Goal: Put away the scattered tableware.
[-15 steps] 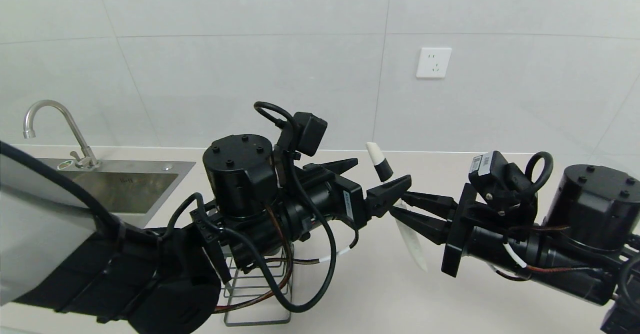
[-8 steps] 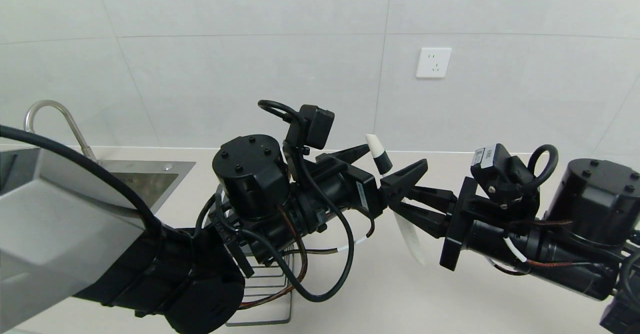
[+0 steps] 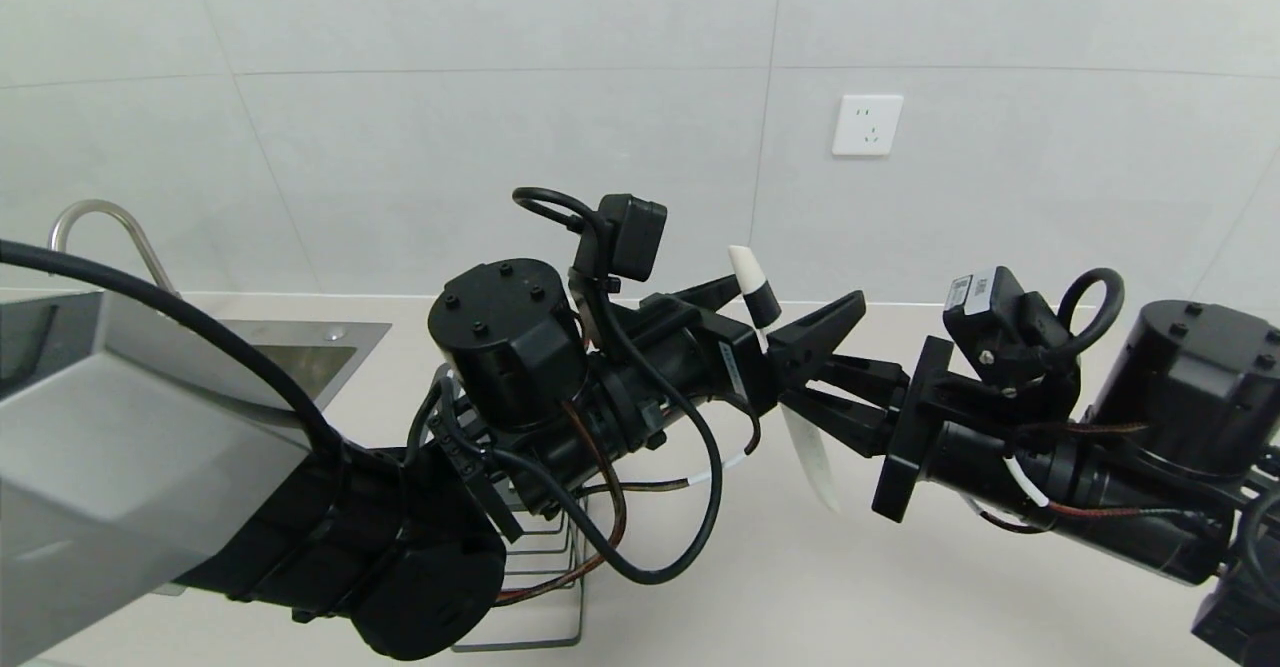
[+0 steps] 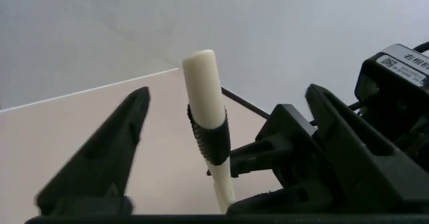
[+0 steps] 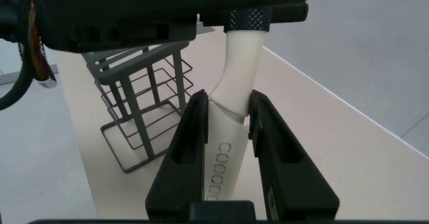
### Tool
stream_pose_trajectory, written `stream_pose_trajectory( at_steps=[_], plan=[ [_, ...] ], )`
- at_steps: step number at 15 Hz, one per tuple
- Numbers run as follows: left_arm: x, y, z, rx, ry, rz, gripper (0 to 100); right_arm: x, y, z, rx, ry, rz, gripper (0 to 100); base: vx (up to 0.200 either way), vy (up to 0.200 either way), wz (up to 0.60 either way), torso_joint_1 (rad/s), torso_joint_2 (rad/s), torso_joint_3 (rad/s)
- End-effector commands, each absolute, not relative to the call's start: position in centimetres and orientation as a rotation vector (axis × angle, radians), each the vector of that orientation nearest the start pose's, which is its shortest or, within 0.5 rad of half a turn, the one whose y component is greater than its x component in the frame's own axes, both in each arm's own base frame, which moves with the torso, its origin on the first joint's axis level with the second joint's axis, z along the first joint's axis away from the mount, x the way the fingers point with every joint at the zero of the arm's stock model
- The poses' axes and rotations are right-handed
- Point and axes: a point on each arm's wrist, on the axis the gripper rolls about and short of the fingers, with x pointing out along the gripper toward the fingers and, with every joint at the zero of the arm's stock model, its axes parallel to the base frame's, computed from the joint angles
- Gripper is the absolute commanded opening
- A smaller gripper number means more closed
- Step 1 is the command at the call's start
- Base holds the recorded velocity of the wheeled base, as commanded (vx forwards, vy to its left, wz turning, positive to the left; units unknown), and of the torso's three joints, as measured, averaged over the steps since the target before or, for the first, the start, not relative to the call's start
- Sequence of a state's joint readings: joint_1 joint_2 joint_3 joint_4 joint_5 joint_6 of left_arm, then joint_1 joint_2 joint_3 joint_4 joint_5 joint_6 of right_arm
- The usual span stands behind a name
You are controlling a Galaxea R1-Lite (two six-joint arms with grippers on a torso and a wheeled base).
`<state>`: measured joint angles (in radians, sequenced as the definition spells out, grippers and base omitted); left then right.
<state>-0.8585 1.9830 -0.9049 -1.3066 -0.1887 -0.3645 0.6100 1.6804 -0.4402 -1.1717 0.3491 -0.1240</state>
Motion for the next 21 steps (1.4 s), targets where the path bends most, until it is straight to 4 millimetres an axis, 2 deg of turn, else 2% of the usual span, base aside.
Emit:
stream_pose_trajectory(
  at_steps=[1, 7, 8, 10, 13, 15, 19, 21],
  plan=[
    [23.8, -28.2, 18.1, -0.409, -0.040, -1.077, 0, 21.2, 15.8, 15.2, -0.123, 0.005, 0.963, 0, 0.000, 0.000, 0.00, 0.000, 0.00, 0.000],
    [23.8, -28.2, 18.2, -0.415, -0.057, -1.075, 0, 21.5, 16.0, 15.6, -0.126, -0.018, 0.963, 0, 0.000, 0.000, 0.00, 0.000, 0.00, 0.000],
    [23.8, -28.2, 18.2, -0.415, -0.057, -1.074, 0, 21.3, 16.0, 15.5, -0.124, -0.011, 0.967, 100, 0.000, 0.000, 0.00, 0.000, 0.00, 0.000],
    [23.9, -28.0, 18.2, -0.412, -0.059, -1.067, 0, 21.0, 15.9, 15.2, -0.126, 0.003, 0.969, 100, 0.000, 0.000, 0.00, 0.000, 0.00, 0.000],
    [23.9, -27.9, 18.3, -0.411, -0.063, -1.063, 0, 19.3, 14.4, 14.7, -0.132, 0.029, 0.961, 100, 0.000, 0.000, 0.00, 0.000, 0.00, 0.000],
    [23.9, -27.8, 18.4, -0.409, -0.065, -1.061, 0, 17.5, 12.1, 15.1, -0.128, 0.020, 0.898, 100, 0.000, 0.000, 0.00, 0.000, 0.00, 0.000],
    [23.9, -27.6, 18.1, -0.409, -0.056, -1.022, 0, 15.6, 7.9, 16.8, -0.124, -0.073, 0.730, 100, 0.000, 0.000, 0.00, 0.000, 0.00, 0.000],
    [23.5, -27.3, 17.7, -0.356, -0.063, -1.017, 0, 12.9, 4.7, 17.8, -0.126, -0.172, 0.594, 100, 0.000, 0.000, 0.00, 0.000, 0.00, 0.000]
  ],
)
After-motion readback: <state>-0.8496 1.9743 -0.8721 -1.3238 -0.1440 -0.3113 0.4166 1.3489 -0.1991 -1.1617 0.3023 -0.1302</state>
